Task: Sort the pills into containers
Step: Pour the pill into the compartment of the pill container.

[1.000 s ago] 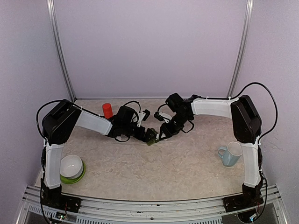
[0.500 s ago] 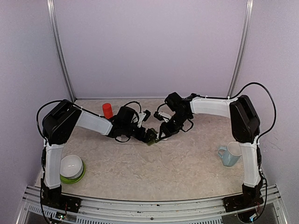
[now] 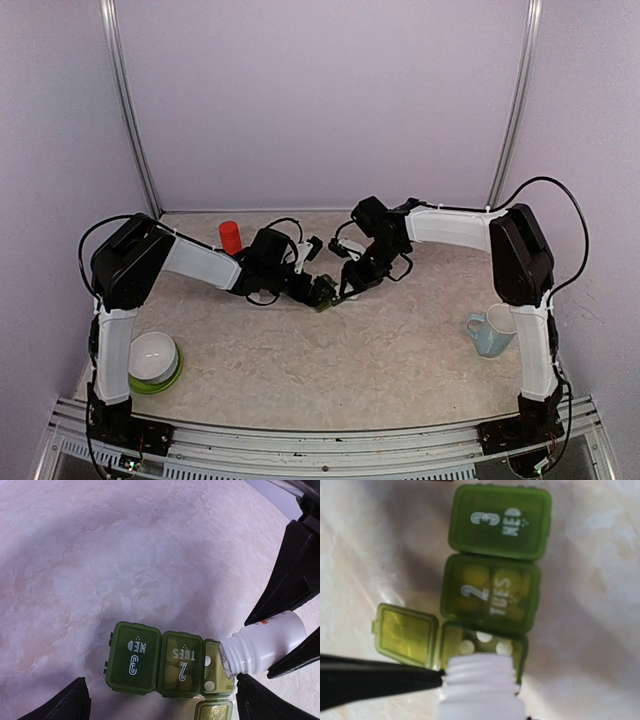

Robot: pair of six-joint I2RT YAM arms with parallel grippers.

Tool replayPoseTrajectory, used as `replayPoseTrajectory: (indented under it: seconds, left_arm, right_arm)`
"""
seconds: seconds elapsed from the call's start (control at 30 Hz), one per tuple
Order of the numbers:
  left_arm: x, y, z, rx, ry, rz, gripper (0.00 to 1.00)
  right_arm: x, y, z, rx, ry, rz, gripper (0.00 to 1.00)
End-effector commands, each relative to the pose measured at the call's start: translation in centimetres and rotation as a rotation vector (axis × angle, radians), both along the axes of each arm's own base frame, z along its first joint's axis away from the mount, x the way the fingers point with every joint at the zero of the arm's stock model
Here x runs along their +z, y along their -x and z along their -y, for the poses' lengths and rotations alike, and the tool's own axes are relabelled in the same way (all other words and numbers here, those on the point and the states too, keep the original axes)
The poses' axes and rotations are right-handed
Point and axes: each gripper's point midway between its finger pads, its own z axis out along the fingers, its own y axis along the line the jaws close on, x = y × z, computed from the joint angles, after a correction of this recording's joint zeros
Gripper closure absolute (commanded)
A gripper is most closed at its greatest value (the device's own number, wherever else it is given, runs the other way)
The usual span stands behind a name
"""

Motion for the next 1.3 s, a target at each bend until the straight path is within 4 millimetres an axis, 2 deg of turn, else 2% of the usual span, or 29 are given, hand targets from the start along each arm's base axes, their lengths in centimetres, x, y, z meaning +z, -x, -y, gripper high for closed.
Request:
replayPoseTrajectory:
  seconds: [0.0, 0.1, 0.5, 0.97, 1.27]
  left_arm:
    - [0.8, -0.9, 0.5, -0.009, 0.016, 0.019, 0.01]
    - [1.3, -1.2, 0.6, -0.011, 0.023, 0.023, 0.01]
    - [0.7, -1.6, 1.0, -0.017, 0.012, 0.020, 0.02]
    - [0.4, -2.3, 1.4, -0.058, 0.035, 0.017, 0.08]
    - [-0.7, -2.3, 1.5, -0.083, 0.041, -0.008, 0.14]
  right_arm:
    - [0.9, 0.4, -1.5, 0.038, -0.041, 0.011, 0.99]
    - [0.9, 0.6, -1.5, 0.043, -0.038, 0.011, 0.99]
    - [0.8, 1.1, -1.7, 0.058, -0.031, 0.003, 0.99]
    - [1.2, 1.0, -1.5, 0.050, -0.027, 0.017, 0.99]
    - [1.2, 0.7, -1.4, 0.047, -0.019, 0.026, 0.99]
